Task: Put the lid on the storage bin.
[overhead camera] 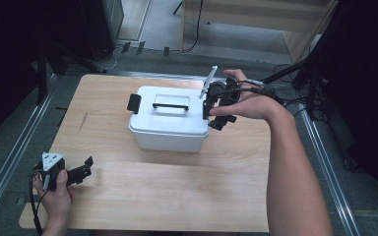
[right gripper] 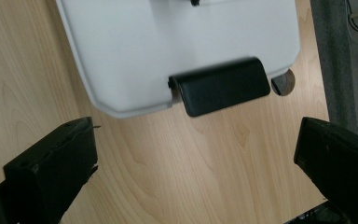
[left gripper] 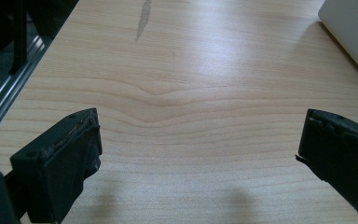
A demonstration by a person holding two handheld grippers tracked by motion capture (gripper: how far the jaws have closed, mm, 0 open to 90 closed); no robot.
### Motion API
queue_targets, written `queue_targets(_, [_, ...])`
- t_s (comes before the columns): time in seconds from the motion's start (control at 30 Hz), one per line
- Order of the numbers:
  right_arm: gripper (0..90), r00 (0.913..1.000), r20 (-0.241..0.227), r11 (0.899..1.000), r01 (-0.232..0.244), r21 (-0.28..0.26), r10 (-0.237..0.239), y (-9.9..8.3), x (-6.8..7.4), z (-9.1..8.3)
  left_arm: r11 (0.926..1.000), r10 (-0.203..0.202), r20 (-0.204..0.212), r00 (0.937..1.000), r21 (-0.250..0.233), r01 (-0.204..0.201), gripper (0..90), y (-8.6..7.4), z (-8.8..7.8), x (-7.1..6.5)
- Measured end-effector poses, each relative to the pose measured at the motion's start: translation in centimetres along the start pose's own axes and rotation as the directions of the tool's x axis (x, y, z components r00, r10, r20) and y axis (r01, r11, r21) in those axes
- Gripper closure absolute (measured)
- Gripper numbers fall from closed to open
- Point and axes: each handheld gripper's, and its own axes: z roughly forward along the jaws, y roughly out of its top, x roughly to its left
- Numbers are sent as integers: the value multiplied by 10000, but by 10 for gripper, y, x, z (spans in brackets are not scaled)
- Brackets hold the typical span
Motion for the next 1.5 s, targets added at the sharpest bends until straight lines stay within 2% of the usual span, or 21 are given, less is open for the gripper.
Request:
queue_targets(0.3, [0, 9992, 122, 9993, -382, 19, 382, -33, 0, -1, 10000, 58, -17, 10000, 27, -58, 0, 0, 0, -1])
queue_targets(0.7, [0, 9950, 217, 9952, -974, 99, 972, -75, 3, 5, 10000, 87, -56, 9999, -13, -87, 0, 0, 0, -2])
queue_targets(1.23, [0, 9867, 113, 9864, -1623, 273, 1620, -113, 12, 21, 9999, 108, -74, 9999, -5, -108, 0, 0, 0, -2])
queue_targets(1.5, [0, 9828, 206, 9830, -1836, -74, 1837, -129, 16, 25, 9999, 118, -81, 9999, -10, -118, 0, 0, 0, -2])
